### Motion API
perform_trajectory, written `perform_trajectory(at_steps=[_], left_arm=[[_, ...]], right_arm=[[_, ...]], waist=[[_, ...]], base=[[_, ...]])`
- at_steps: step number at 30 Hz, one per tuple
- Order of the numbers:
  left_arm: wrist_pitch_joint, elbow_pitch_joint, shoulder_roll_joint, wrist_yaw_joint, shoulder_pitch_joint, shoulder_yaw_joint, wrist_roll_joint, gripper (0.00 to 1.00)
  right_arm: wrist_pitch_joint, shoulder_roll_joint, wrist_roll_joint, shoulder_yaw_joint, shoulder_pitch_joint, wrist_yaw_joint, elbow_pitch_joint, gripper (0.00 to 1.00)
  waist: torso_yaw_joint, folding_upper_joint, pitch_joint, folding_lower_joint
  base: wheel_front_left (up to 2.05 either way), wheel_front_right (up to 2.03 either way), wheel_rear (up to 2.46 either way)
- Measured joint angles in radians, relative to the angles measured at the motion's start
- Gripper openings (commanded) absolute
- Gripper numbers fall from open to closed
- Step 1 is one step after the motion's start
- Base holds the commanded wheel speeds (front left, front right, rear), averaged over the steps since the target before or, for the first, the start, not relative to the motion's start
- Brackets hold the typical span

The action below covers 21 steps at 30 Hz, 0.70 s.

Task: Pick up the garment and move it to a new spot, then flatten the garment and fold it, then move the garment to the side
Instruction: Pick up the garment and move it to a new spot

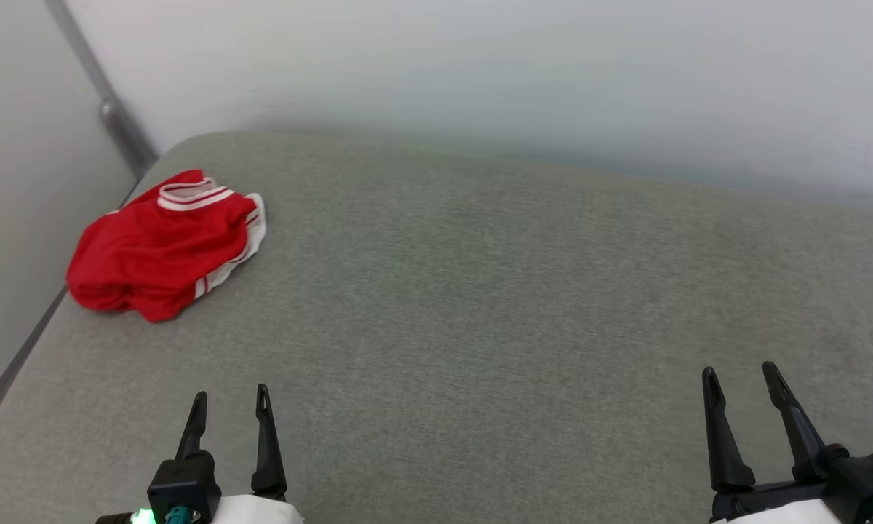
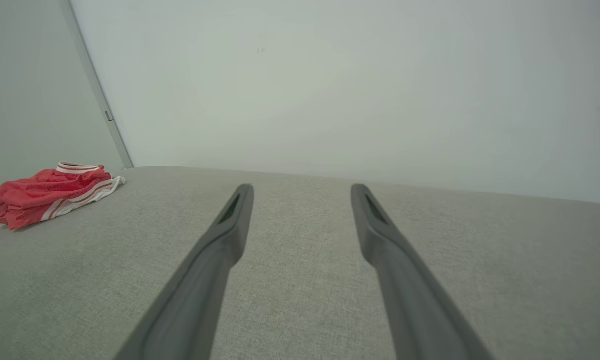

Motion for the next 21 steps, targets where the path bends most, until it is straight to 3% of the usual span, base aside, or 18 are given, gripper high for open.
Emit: perform_trajectory(at_steps=[11, 21], left_arm=[[0.0, -0.011, 0.0, 0.039, 0.018, 0.017, -0.037, 1.0], [0.0, -0.016, 0.0, 0.043, 0.018, 0.035, -0.048, 1.0]], right_arm=[[0.0, 0.0, -0.016, 0.011, 0.011, 0.0, -0.004, 1.0], [0.0, 0.0, -0.024, 0.016, 0.018, 0.0, -0.009, 1.0]], waist=[[0.124, 0.0, -0.004, 0.0], [0.211, 0.0, -0.007, 0.0]], base=[[0.0, 0.0, 0.0], [0.0, 0.0, 0.0]])
